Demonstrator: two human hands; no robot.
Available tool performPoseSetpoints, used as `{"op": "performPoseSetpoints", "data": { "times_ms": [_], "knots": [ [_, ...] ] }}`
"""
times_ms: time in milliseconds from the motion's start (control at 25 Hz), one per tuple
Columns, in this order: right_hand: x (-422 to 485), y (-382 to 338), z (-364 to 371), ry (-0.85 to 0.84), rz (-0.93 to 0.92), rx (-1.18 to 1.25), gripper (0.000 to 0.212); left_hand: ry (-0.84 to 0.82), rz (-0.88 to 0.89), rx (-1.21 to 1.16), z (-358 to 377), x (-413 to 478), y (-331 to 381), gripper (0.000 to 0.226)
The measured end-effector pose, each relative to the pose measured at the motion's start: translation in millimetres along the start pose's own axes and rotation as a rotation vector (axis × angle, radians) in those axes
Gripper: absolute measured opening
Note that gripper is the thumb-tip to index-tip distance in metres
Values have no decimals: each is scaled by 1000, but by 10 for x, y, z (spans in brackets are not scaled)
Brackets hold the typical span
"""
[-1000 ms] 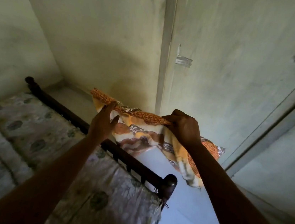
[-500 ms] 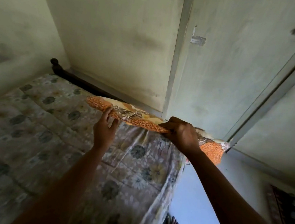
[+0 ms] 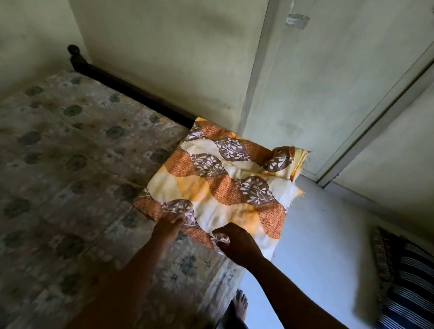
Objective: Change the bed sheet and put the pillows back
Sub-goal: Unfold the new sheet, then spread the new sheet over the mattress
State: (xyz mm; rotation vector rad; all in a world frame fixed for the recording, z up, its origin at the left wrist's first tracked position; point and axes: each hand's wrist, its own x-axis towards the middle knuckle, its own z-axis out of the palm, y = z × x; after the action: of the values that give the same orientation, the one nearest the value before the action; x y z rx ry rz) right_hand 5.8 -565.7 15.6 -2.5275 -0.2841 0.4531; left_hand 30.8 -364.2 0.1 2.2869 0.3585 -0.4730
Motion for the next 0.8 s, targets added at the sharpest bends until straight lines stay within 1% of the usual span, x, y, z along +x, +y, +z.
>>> {"op": "performPoseSetpoints", "data": {
  "times_ms": [40,80,120,160,200,240,360,440,520,600,680,720,800],
  "knots": [
    [6,28,-71,7,18,5,28,-5,73,14,29,17,40,48],
    [3,55,-164,25,40,14,27,-10,94,-1,37,21,115,53],
    [28,120,-278,47,67,31,26,-12,133,18,53,65,165,51],
    [81,192,-410,67,96,53,25,-17,122,-6,42,82,274,43],
    [150,257,-543,95,117,70,25,0,151,9,46,138,360,37],
    [228,331,-685,124,128,80,25,3,144,1,49,205,470,35],
    [567,638,-1026,159,220,80,32,-33,225,105,108,488,744,37],
    [866,858,-1182,104,306,125,36,-70,277,180,181,694,944,39],
    [1218,1118,-1257,25,393,125,41,-106,287,224,277,949,1146,42],
    [1520,1372,-1247,13,438,96,49,-132,288,285,383,1204,1329,44],
    [1738,1586,-1196,-6,433,39,55,-169,278,333,489,1407,1453,47],
    [1793,1657,-1165,-41,433,-18,57,-185,281,357,530,1461,1496,47],
    [1851,1768,-1116,-91,450,-143,57,-204,298,404,617,1549,1582,48]
  ]
}}
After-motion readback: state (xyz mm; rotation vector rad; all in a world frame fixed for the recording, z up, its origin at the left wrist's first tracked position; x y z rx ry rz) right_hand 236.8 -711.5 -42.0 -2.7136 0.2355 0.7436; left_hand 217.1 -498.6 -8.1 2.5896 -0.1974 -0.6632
